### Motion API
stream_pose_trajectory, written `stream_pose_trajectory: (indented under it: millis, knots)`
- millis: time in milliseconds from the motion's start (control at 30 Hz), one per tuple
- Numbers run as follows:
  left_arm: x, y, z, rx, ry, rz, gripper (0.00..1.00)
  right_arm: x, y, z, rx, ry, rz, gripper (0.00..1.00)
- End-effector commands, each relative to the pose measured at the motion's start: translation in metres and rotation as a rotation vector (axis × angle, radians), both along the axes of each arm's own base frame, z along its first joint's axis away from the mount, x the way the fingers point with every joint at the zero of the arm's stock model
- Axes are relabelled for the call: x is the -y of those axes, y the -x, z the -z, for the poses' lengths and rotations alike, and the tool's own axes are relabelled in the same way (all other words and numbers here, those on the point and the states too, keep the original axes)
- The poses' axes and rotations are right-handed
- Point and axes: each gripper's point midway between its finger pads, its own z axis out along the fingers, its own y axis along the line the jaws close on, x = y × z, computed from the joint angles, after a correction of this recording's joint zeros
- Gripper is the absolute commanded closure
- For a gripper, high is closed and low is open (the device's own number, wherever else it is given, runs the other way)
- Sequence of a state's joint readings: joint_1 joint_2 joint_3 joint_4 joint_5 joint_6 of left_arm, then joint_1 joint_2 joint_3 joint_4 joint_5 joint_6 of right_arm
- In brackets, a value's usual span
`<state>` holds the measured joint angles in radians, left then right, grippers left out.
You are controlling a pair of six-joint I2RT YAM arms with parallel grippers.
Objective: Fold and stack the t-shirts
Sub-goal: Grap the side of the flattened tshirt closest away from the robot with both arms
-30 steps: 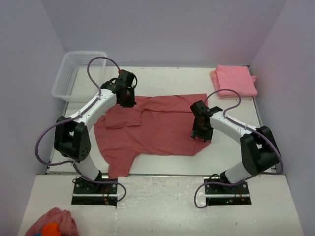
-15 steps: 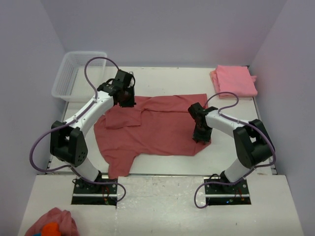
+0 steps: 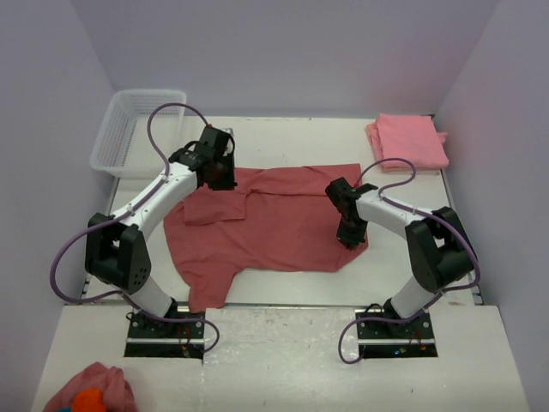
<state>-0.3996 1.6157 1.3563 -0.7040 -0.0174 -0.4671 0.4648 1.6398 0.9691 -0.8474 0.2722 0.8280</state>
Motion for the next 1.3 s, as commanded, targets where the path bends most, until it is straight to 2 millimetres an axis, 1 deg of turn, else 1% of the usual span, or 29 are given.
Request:
stream_pose_trajectory:
  millis: [0, 33, 133, 233, 267, 300, 367, 400, 467, 567, 633, 700, 733, 767, 800, 833, 867, 900, 933, 967, 1000, 1033, 1067, 1100, 1133, 1167, 1200, 1233, 1267]
  knots:
    - [-0.007, -0.003, -0.002, 0.026, -0.031, -0.018, 1.00, -0.001, -0.007, -0.011, 0.053, 0.010, 0.024, 0.96]
    - [-0.011, -0.004, 0.002, 0.021, -0.053, -0.034, 1.00, -0.001, -0.007, -0.011, 0.053, 0.008, 0.024, 1.00]
    - [-0.016, -0.005, 0.013, -0.007, -0.087, -0.064, 1.00, -0.006, -0.006, -0.013, 0.058, -0.002, 0.010, 1.00]
    - [-0.013, -0.011, 0.018, -0.013, -0.085, -0.061, 1.00, -0.011, -0.007, -0.017, 0.084, -0.010, -0.007, 1.00]
    - [-0.009, -0.015, 0.016, -0.009, -0.075, -0.055, 1.00, -0.012, -0.008, -0.019, 0.096, -0.017, -0.014, 1.00]
    - [-0.002, -0.015, 0.021, -0.028, -0.051, -0.028, 1.00, -0.013, -0.008, -0.019, 0.100, -0.018, -0.018, 1.00]
    - [0.013, -0.024, 0.020, -0.017, -0.015, 0.031, 1.00, -0.014, -0.010, -0.020, 0.112, -0.021, -0.027, 1.00]
    - [0.025, -0.024, 0.025, -0.054, 0.024, 0.071, 1.00, -0.014, -0.010, -0.020, 0.116, -0.023, -0.028, 1.00]
    - [0.029, -0.024, 0.031, -0.078, 0.037, 0.076, 1.00, -0.014, -0.011, -0.020, 0.120, -0.021, -0.039, 1.00]
    - [0.026, -0.020, 0.038, -0.089, 0.009, 0.043, 1.00, -0.013, -0.012, -0.024, 0.134, -0.019, -0.049, 1.00]
    - [0.014, -0.014, 0.043, -0.107, -0.047, -0.013, 1.00, -0.012, -0.014, -0.029, 0.161, -0.017, -0.054, 1.00]
    - [-0.003, -0.003, 0.049, -0.144, -0.131, -0.082, 1.00, -0.012, -0.017, -0.033, 0.183, -0.022, -0.066, 1.00]
    - [-0.007, 0.003, 0.051, -0.156, -0.163, -0.101, 1.00, -0.011, -0.018, -0.034, 0.188, -0.016, -0.070, 1.00]
    - [-0.019, 0.004, 0.048, -0.135, -0.240, -0.144, 1.00, -0.011, -0.021, -0.035, 0.194, -0.014, -0.074, 1.00]
    - [-0.023, 0.017, 0.047, -0.150, -0.304, -0.146, 1.00, -0.012, -0.022, -0.035, 0.194, -0.017, -0.080, 1.00]
    - [-0.027, 0.023, 0.044, -0.146, -0.334, -0.192, 1.00, -0.015, -0.024, -0.033, 0.194, -0.027, -0.093, 1.00]
    - [-0.037, 0.025, 0.033, -0.104, -0.384, -0.244, 1.00, -0.017, -0.025, -0.032, 0.196, -0.034, -0.095, 1.00]
    - [-0.036, 0.037, 0.030, -0.112, -0.399, -0.251, 1.00, -0.020, -0.026, -0.031, 0.193, -0.046, -0.103, 1.00]
    - [-0.037, 0.047, 0.032, -0.123, -0.381, -0.306, 1.00, -0.027, -0.028, -0.029, 0.193, -0.080, -0.113, 1.00]
    - [-0.037, 0.056, 0.026, -0.124, -0.343, -0.330, 1.00, -0.030, -0.029, -0.028, 0.193, -0.095, -0.118, 1.00]
    - [-0.034, 0.064, 0.026, -0.135, -0.303, -0.340, 0.98, -0.034, -0.031, -0.027, 0.199, -0.109, -0.124, 1.00]
    - [-0.037, 0.079, 0.036, -0.171, -0.281, -0.390, 0.97, -0.036, -0.032, -0.028, 0.203, -0.120, -0.127, 1.00]
    - [-0.037, 0.087, 0.028, -0.155, -0.227, -0.415, 0.94, -0.037, -0.030, -0.026, 0.200, -0.129, -0.136, 1.00]
    - [-0.037, 0.092, 0.026, -0.144, -0.202, -0.435, 0.89, -0.039, -0.031, -0.026, 0.207, -0.134, -0.141, 1.00]
    - [-0.043, 0.103, 0.034, -0.159, -0.194, -0.485, 0.85, -0.039, -0.031, -0.025, 0.207, -0.137, -0.147, 1.00]
    - [-0.048, 0.107, 0.027, -0.130, -0.175, -0.515, 0.82, -0.039, -0.029, -0.024, 0.204, -0.138, -0.152, 1.00]
    - [-0.055, 0.114, 0.027, -0.136, -0.187, -0.539, 0.73, -0.039, -0.030, -0.023, 0.205, -0.140, -0.156, 1.00]
    - [-0.062, 0.123, 0.030, -0.147, -0.198, -0.586, 0.70, -0.039, -0.028, -0.023, 0.203, -0.144, -0.164, 1.00]
    - [-0.068, 0.125, 0.027, -0.133, -0.212, -0.599, 0.65, -0.040, -0.027, -0.023, 0.203, -0.150, -0.168, 1.00]
